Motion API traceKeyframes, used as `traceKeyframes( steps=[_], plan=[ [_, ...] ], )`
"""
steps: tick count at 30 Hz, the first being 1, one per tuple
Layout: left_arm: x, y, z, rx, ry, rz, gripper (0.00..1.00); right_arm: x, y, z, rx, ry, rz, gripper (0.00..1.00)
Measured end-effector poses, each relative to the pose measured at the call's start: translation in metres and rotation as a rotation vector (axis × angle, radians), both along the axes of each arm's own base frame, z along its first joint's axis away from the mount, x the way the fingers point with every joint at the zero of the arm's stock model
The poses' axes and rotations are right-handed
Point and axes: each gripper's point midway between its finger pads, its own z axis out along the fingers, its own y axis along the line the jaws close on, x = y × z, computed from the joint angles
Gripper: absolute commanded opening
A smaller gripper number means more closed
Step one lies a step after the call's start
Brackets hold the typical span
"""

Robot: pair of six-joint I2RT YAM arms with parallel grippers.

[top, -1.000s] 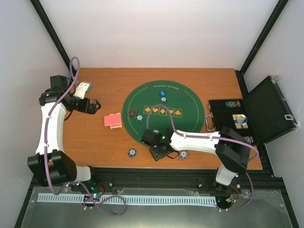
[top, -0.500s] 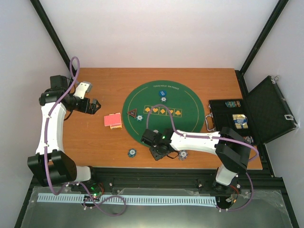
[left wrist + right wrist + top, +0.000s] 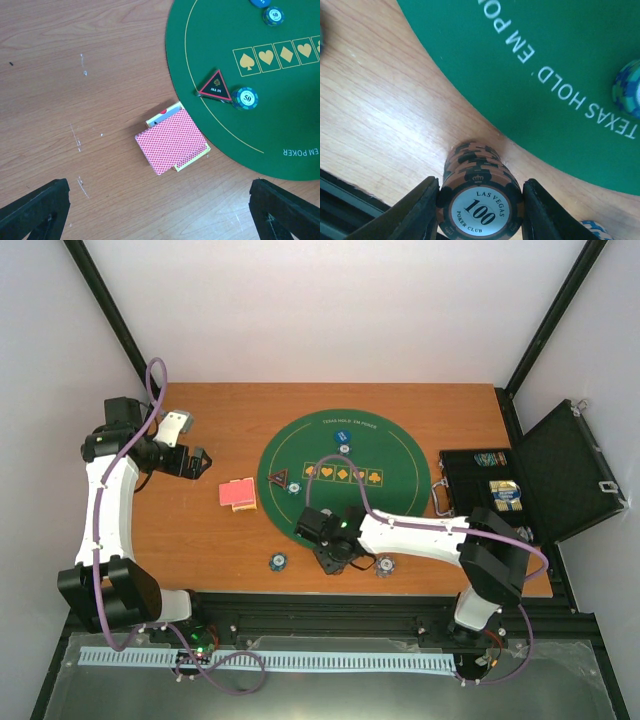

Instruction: Distribute texas hold em gaming equipment

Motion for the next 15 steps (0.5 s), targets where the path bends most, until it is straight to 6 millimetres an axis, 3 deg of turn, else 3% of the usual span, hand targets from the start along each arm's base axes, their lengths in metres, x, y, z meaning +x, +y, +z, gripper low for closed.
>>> traceKeyframes(
  steps=[9,15],
  plan=[
    [0.000,0.000,0.001,0.001,-0.002,0.000,1.00,0.028,0.022,0.047,0.079,-0.072,0.008,0.30],
    [0.001,0.000,0.003,0.002,-0.007,0.000,1.00,0.087,0.036,0.076,0.130,-0.140,-0.033,0.30]
  ],
)
